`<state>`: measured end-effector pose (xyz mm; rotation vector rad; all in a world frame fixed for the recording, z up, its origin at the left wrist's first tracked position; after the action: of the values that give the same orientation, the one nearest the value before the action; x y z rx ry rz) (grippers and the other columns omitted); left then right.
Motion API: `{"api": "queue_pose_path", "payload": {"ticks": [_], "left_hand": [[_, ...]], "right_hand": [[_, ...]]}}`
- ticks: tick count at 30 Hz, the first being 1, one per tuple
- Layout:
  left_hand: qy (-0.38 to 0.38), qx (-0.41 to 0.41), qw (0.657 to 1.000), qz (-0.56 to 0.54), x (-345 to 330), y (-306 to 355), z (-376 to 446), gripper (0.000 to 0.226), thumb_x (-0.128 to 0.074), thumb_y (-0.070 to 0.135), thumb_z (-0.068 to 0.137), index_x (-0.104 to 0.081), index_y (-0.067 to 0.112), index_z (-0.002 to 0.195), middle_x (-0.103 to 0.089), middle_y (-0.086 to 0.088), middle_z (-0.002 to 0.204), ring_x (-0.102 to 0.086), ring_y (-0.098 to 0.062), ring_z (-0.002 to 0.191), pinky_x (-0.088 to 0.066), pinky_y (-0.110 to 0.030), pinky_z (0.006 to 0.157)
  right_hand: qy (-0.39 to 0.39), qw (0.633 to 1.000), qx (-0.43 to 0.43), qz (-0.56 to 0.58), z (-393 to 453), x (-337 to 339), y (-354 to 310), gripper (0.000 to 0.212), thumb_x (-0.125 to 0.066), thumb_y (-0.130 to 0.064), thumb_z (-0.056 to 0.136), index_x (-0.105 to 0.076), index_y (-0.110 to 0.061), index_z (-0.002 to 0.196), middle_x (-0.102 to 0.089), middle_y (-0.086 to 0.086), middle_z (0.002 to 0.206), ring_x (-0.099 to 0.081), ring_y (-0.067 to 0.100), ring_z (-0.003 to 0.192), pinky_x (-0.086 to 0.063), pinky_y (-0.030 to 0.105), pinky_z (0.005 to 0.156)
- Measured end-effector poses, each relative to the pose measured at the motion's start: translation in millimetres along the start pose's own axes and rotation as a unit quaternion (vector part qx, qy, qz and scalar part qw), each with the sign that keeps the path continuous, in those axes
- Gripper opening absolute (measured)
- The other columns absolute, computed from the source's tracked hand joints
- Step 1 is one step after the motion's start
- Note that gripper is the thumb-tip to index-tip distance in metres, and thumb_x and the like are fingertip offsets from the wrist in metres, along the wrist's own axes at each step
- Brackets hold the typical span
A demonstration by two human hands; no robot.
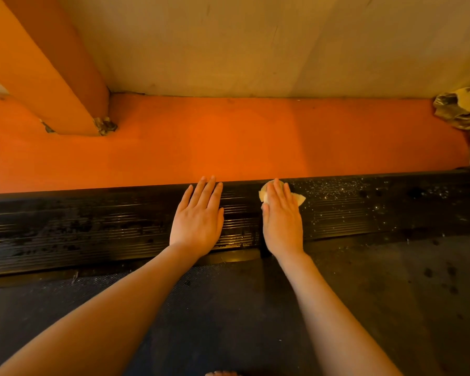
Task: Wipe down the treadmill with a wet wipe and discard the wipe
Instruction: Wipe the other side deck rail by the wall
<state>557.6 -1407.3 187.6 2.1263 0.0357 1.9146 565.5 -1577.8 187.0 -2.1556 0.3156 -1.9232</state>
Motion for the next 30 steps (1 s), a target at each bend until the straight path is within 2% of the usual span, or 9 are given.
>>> {"api": "queue_pose_path", "payload": {"ticks": [9,15,20,27,30], "left_hand": [[0.002,0.002,1.000,-0.002,1.3,0.1,-1.0,0.058,-0.027,0.039,0.103,-0.017,0.015,0.155,-0.010,-0.005,0.163,0.000,-0.019,0.150,0.003,-0.037,0.120],[-0.003,0.002,1.000,0.000,1.7,0.2,-0.7,0.059,-0.022,0.041,0.103,-0.009,0.017,0.156,-0.001,-0.003,0.164,0.006,-0.018,0.150,0.007,-0.036,0.120],[-0.002,0.000,1.000,-0.006,3.1,0.6,-1.1,0.058,-0.024,0.040,0.104,-0.011,0.017,0.156,-0.002,-0.003,0.164,0.006,-0.018,0.150,0.007,-0.035,0.120],[-0.002,-0.003,1.000,-0.001,1.7,0.3,-1.5,0.059,-0.023,0.040,0.103,-0.012,0.016,0.156,-0.005,-0.004,0.164,0.003,-0.019,0.151,0.004,-0.036,0.120],[-0.001,-0.004,1.000,-0.001,2.1,0.7,-1.2,0.059,-0.023,0.040,0.103,-0.011,0.017,0.156,-0.003,-0.004,0.164,0.004,-0.019,0.150,0.005,-0.036,0.120]], "right_hand": [[0.026,0.999,-0.034,0.030,-77.9,-16.4,4.3,0.055,-0.046,-0.017,0.099,-0.029,-0.012,0.152,-0.029,0.008,0.159,-0.014,0.022,0.148,-0.026,0.046,0.119],[0.004,1.000,-0.014,0.006,-25.8,-3.1,3.7,0.055,-0.033,-0.024,0.105,-0.016,-0.015,0.156,-0.014,0.004,0.164,-0.004,0.020,0.152,-0.009,0.036,0.123],[-0.001,1.000,-0.015,0.000,2.7,3.5,4.9,0.054,-0.033,-0.024,0.106,-0.017,-0.016,0.157,-0.013,0.003,0.165,-0.005,0.020,0.152,-0.012,0.037,0.124],[0.047,0.997,-0.055,0.009,-76.2,-13.5,3.2,0.055,-0.045,-0.020,0.099,-0.030,-0.013,0.152,-0.030,0.007,0.159,-0.017,0.022,0.148,-0.026,0.043,0.119],[0.040,0.998,-0.050,0.016,-73.2,-14.4,1.1,0.056,-0.045,-0.019,0.100,-0.028,-0.014,0.152,-0.027,0.006,0.160,-0.014,0.021,0.149,-0.022,0.041,0.119]]}}
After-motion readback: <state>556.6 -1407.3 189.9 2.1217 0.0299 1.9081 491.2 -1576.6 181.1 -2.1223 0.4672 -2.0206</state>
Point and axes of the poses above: each hand's wrist, its own z-axis towards the middle knuckle, its own x-axis out of the back of the hand, y = z × x, the point moved 10 cm from there along z, towards the middle knuckle
